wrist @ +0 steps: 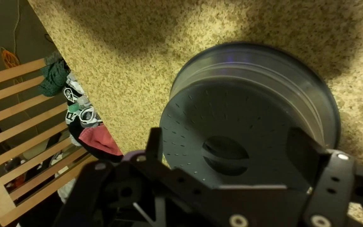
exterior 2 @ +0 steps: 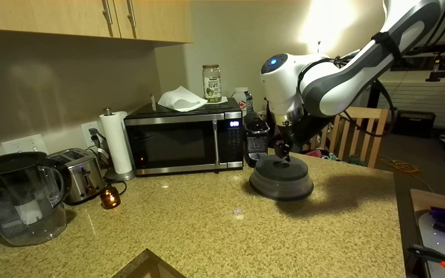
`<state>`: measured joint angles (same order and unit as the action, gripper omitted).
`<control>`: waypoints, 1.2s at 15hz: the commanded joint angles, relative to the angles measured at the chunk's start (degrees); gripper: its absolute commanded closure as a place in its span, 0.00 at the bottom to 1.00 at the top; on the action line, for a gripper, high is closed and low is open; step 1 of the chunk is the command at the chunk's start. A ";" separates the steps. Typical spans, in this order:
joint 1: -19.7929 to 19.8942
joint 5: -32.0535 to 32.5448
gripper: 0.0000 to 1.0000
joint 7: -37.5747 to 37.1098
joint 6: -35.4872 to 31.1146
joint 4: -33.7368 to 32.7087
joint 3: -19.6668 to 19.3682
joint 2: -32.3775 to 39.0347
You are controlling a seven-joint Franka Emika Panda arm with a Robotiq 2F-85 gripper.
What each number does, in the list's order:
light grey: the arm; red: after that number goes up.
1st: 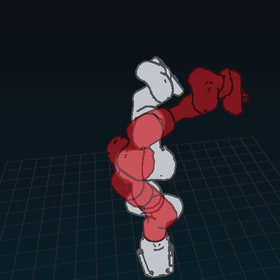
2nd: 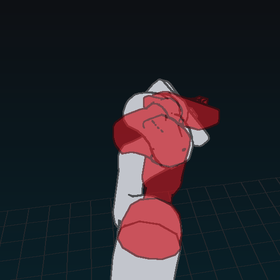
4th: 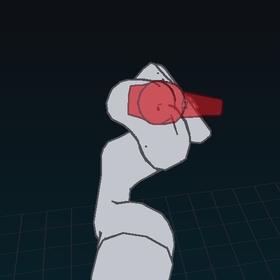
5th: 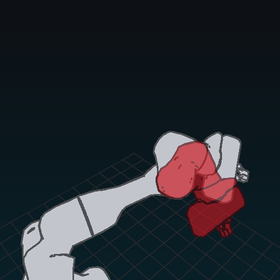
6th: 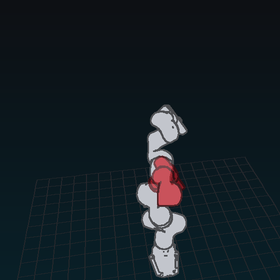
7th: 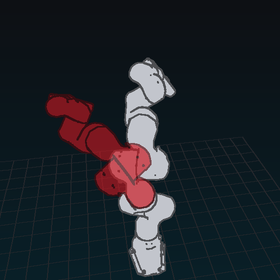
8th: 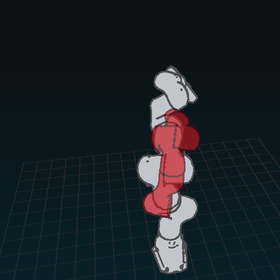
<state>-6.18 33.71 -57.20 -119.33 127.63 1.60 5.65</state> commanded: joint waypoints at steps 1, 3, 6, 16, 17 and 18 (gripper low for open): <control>0.77 -3.97 0.00 5.67 -0.08 2.90 0.46 -4.73; 0.96 -5.59 0.00 8.11 -0.28 3.26 0.41 -5.85; 1.17 -7.97 0.00 13.25 -1.14 4.19 0.46 -8.09; 1.58 -5.69 0.00 14.85 -0.67 3.48 1.77 -11.18; 1.58 -5.67 0.00 14.85 -0.77 3.64 1.78 -11.21; 1.58 -5.66 0.00 14.85 -0.81 3.72 1.78 -11.21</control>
<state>-6.01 28.23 -42.49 -120.17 131.40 1.97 -5.56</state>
